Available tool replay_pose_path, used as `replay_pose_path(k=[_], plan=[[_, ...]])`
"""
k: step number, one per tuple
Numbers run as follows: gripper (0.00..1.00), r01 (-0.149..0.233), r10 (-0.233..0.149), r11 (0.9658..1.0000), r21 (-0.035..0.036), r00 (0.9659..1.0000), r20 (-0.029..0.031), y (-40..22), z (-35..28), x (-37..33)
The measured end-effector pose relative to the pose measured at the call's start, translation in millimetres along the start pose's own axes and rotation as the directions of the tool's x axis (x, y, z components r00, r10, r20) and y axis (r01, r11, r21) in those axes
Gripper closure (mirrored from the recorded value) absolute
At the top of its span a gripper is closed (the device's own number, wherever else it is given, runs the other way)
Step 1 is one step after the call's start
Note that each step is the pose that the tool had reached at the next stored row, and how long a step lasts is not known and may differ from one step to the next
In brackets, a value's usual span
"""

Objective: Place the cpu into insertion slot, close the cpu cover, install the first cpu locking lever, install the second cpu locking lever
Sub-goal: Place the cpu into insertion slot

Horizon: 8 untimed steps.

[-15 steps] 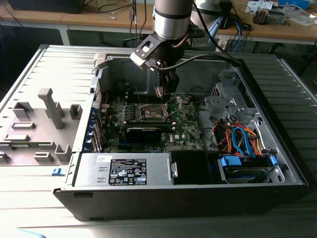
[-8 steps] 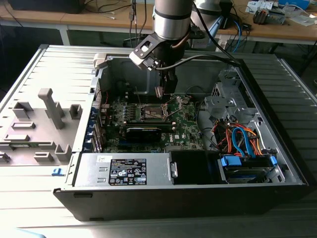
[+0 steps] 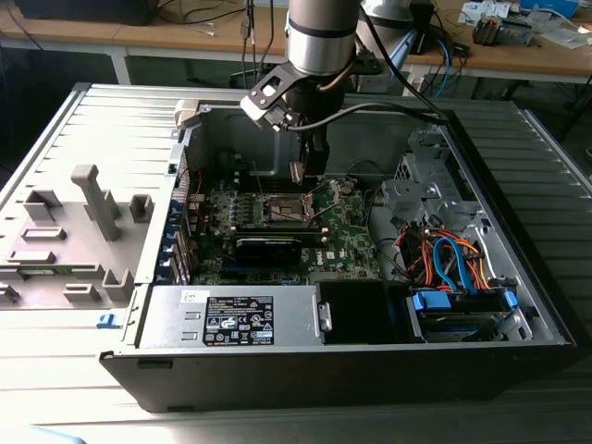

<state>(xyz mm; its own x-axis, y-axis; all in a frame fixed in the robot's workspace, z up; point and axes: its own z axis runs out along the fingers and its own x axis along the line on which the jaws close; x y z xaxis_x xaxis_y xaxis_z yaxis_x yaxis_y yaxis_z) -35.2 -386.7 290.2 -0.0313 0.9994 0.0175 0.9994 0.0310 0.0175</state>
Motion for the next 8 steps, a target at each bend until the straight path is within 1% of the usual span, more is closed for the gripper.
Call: replay_pose_path(k=[8], plan=[[0.45,-0.001,0.001,1.0,-0.0001,1.0,-0.0001,-0.9,0.4,0.0]])
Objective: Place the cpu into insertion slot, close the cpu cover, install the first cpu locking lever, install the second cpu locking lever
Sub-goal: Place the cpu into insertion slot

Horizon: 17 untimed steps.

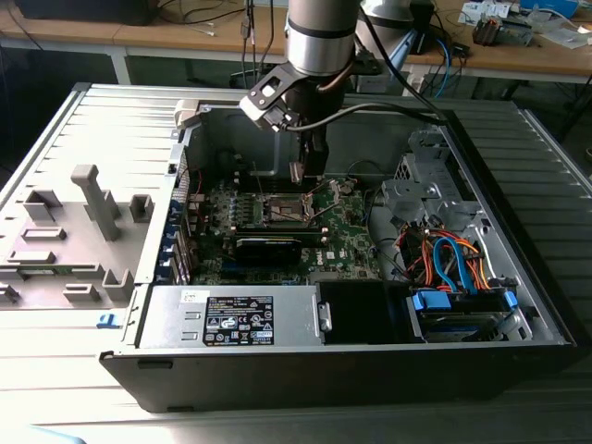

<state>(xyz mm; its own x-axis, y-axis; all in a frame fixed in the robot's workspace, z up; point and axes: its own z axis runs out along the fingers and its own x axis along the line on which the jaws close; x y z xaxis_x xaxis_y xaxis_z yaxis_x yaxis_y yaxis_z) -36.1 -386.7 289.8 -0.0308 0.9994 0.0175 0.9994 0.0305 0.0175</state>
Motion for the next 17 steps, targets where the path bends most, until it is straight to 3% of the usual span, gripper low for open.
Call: replay_pose_path(k=[17], plan=[[0.45,0.0,0.0,1.0,0.0001,1.0,0.0,-1.3,3.1,0.0]])
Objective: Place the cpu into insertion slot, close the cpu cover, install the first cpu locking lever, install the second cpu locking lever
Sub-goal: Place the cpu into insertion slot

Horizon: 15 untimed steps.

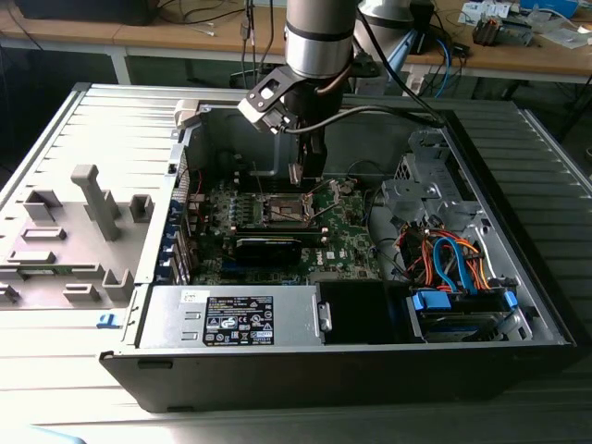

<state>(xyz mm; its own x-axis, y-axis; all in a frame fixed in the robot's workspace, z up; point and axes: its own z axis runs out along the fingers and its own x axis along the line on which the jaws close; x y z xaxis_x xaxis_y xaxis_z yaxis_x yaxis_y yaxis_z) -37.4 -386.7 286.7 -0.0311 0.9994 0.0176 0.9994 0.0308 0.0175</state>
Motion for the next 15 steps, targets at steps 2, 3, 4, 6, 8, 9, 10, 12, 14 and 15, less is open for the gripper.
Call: replay_pose_path(k=[2,3,4,6,8,9,10,12,14,15], plan=[[0.45,0.0,0.0,1.0,0.0,1.0,0.0,-0.3,0.5,0.0],[0.45,0.0,0.0,1.0,0.0,1.0,0.0,-0.7,1.0,0.0],[0.45,0.0,0.0,1.0,-0.0001,1.0,-0.0001,-0.9,1.7,0.0],[0.45,0.0,0.0,1.0,0.0,1.0,0.0,-1.6,2.7,0.0],[0.45,0.0,0.0,1.0,0.0,1.0,0.0,-2.5,3.8,0.0],[0.45,0.0,0.0,1.0,0.0,1.0,0.0001,-2.9,4.4,0.0],[0.45,0.0,0.0,1.0,0.0,1.0,0.0,-3.3,5.2,0.0],[0.45,0.0,0.0,1.0,0.0,1.0,0.0,-4.0,6.2,0.0],[0.45,0.0,0.0,1.0,0.0001,1.0,0.0002,-4.2,6.7,0.0],[0.45,0.0,0.0,1.0,0.0,1.0,0.0001,-4.3,7.0,0.0]])
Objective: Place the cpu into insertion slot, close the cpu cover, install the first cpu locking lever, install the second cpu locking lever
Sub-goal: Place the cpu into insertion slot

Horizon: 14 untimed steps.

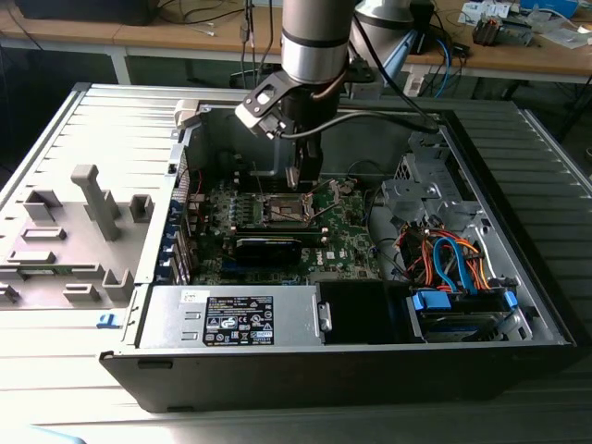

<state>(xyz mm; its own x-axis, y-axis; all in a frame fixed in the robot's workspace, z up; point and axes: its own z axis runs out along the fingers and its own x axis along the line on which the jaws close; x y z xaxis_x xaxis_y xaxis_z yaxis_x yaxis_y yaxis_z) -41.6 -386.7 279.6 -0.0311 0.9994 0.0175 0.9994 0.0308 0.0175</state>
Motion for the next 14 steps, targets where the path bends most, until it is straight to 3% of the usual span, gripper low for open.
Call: replay_pose_path(k=[7,14], plan=[[0.45,0.0,0.0,1.0,0.0,1.0,0.0,-0.9,3.6,0.0],[0.45,0.0,0.0,1.0,0.0,1.0,0.0,-7.1,12.2,0.0]])
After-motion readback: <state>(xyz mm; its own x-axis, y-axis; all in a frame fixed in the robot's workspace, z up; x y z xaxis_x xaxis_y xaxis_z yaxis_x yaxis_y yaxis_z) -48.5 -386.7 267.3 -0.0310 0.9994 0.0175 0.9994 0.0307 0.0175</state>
